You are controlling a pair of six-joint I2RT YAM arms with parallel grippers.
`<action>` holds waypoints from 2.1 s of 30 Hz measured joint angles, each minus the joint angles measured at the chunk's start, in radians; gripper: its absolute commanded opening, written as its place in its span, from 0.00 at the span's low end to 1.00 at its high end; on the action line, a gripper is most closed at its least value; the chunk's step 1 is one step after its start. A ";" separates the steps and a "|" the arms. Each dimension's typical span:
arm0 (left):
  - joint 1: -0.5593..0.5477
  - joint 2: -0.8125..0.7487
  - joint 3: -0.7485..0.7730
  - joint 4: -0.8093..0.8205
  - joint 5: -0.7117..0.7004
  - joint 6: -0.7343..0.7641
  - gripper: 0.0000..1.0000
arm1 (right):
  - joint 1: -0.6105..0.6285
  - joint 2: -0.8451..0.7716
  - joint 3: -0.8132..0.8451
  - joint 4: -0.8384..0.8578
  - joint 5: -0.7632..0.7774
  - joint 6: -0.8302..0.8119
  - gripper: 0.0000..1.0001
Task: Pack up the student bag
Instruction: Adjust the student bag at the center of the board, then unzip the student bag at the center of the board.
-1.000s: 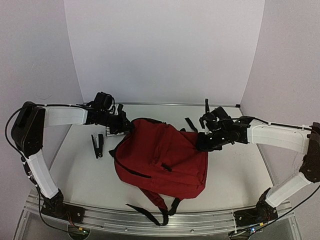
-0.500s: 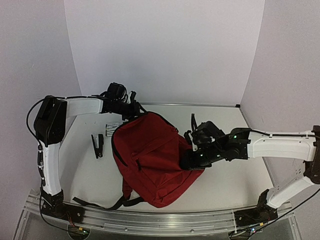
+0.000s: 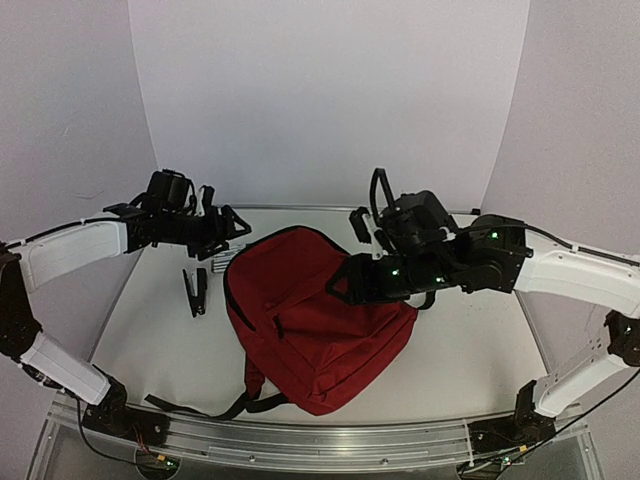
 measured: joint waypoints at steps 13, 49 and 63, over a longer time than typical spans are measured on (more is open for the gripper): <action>-0.018 -0.203 -0.495 0.131 0.070 -0.265 0.68 | 0.108 0.344 0.136 0.047 -0.037 -0.027 0.35; -0.028 -0.128 -0.539 0.312 0.136 -0.316 0.00 | 0.111 0.538 0.260 0.073 0.136 0.009 0.00; -0.039 -0.164 -0.503 0.175 0.060 -0.243 0.00 | 0.091 0.474 0.261 -0.011 0.228 -0.029 0.00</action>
